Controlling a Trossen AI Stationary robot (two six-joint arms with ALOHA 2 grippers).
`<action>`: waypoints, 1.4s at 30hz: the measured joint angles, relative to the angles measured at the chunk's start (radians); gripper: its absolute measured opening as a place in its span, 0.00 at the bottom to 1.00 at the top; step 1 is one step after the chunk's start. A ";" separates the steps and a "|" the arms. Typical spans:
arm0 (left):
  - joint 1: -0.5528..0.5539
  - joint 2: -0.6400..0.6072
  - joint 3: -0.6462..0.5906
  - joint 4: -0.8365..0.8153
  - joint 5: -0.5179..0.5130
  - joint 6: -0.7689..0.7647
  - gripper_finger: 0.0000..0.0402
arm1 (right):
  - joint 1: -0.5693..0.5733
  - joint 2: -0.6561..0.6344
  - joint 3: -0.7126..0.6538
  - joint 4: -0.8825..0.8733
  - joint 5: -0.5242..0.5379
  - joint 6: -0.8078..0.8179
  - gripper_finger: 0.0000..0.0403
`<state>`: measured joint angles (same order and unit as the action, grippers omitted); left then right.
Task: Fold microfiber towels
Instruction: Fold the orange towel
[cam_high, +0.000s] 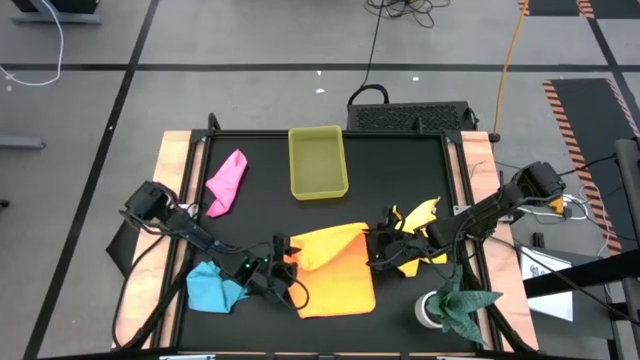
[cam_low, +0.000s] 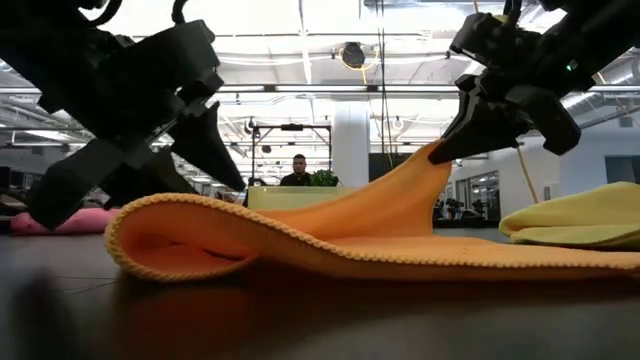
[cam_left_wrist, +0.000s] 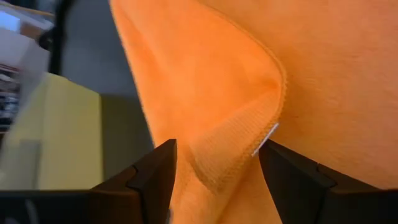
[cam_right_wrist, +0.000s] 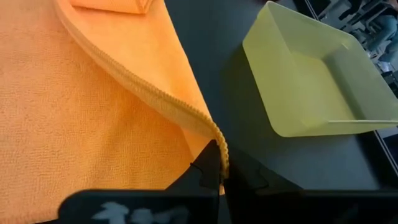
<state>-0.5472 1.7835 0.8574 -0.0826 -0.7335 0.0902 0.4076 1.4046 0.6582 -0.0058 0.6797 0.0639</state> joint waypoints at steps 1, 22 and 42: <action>0.000 0.000 0.000 0.011 -0.002 0.008 0.57 | 0.000 0.000 0.000 0.001 0.000 0.000 0.00; 0.034 -0.052 0.048 -0.044 0.056 -0.029 0.02 | 0.010 -0.001 0.000 0.027 0.013 0.001 0.00; -0.362 -0.354 0.385 0.024 -0.210 -0.168 0.01 | 0.488 -0.160 0.000 0.941 0.048 -0.451 0.00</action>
<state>-0.9089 1.4300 1.2427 -0.0591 -0.9436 -0.0778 0.8955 1.2450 0.6582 0.9355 0.7275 -0.3874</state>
